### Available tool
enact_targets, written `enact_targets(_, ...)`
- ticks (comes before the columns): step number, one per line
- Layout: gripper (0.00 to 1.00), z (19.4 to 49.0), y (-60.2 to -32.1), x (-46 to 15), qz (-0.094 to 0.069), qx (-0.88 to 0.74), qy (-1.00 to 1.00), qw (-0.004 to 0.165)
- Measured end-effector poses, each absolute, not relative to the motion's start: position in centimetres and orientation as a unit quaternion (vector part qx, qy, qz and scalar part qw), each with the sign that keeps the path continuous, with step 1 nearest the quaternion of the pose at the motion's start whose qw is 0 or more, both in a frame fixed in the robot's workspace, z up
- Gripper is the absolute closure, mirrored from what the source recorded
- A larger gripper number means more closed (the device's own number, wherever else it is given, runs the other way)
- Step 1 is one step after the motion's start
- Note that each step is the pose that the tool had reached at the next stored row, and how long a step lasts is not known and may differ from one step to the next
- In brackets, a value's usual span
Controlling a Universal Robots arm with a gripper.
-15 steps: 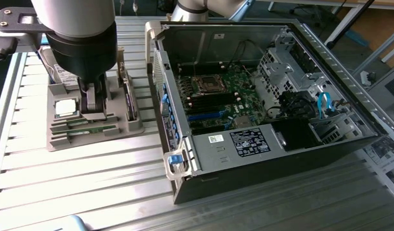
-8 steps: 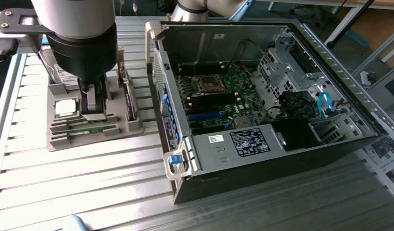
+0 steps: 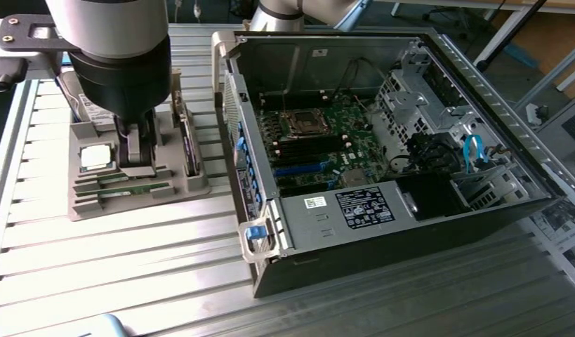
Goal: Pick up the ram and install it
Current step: 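Pick up the ram and move it above insertion slot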
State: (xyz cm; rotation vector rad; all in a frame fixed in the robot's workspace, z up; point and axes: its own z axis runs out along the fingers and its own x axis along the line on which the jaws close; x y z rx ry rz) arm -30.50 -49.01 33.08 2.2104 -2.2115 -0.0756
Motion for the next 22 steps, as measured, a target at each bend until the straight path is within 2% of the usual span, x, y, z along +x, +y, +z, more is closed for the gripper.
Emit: enact_targets(22, 0.56, 32.36, -49.01, -30.50, -0.024, 0.707, -0.707, 0.007)
